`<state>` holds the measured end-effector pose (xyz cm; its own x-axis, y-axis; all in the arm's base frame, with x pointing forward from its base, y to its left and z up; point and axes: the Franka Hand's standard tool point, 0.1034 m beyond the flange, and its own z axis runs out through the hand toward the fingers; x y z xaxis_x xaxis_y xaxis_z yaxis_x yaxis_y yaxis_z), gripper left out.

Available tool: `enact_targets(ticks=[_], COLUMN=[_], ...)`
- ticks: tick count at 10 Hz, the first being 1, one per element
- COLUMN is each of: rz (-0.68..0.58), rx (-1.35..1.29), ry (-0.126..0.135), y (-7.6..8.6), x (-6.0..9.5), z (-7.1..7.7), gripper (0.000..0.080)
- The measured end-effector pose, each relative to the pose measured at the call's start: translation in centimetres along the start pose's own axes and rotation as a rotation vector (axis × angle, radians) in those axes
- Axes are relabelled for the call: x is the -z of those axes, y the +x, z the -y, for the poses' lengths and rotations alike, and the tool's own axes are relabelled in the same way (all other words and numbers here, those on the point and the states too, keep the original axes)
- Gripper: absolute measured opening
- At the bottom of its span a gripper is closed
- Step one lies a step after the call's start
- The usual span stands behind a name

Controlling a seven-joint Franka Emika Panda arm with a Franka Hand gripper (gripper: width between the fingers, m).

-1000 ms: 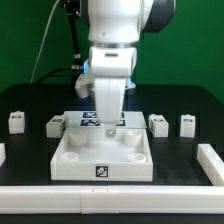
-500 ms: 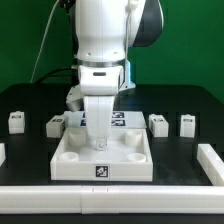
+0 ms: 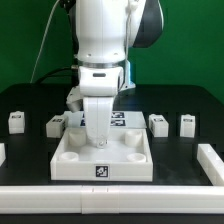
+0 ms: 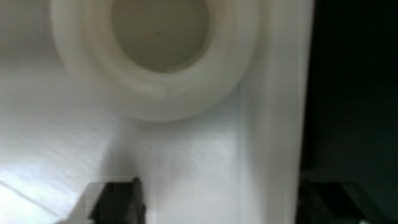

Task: Assemble one leg

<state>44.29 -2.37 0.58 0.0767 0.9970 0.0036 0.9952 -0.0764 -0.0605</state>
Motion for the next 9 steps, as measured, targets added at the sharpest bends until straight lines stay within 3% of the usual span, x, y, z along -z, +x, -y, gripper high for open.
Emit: enact_targets(ticks=[2,3,4,9], rz=[0.000,0.000,-0.001,-0.001], rx=[0.000,0.000,0.000,0.000], ry=[0.000,0.000,-0.010,-0.013], y=[0.00,0.00,0.01,0.00], x=[-0.01,0.00,0.14,0.17], z=[0.01,0.00,-0.23,-0.32], gripper=[0.0130,0.0130,0.0059,0.0059])
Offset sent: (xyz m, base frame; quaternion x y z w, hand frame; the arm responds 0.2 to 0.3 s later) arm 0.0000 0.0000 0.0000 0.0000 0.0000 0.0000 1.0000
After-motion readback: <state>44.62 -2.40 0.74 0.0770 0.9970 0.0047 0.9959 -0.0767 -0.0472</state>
